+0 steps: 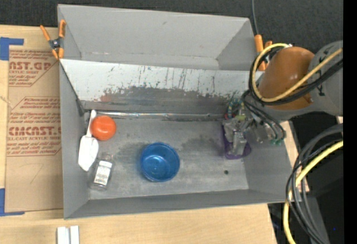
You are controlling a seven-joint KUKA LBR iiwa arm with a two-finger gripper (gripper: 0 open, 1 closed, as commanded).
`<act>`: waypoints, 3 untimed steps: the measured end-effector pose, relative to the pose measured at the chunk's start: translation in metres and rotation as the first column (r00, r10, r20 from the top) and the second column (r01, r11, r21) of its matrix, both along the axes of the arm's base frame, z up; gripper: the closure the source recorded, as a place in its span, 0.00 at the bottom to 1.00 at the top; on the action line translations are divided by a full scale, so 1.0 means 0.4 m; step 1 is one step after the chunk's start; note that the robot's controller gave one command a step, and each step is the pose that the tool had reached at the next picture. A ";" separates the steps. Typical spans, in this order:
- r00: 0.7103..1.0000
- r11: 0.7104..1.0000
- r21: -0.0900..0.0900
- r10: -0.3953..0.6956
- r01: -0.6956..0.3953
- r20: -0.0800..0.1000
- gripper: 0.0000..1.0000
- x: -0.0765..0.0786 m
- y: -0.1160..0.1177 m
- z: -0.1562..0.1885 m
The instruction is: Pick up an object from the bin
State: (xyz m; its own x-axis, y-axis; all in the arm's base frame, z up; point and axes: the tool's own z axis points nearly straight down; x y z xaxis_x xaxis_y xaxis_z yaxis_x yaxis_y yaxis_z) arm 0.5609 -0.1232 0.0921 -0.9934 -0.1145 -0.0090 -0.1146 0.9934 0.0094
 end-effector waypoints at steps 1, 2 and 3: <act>1.000 1.000 0.000 0.000 0.000 0.000 1.00 0.000 0.000 0.000; 1.000 1.000 -0.001 -0.006 0.006 -0.003 1.00 -0.010 0.004 0.211; 1.000 1.000 -0.001 -0.027 0.027 0.008 1.00 0.002 -0.016 0.079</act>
Offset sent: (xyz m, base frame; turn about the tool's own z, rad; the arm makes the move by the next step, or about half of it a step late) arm -0.0040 0.0020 0.1031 0.0070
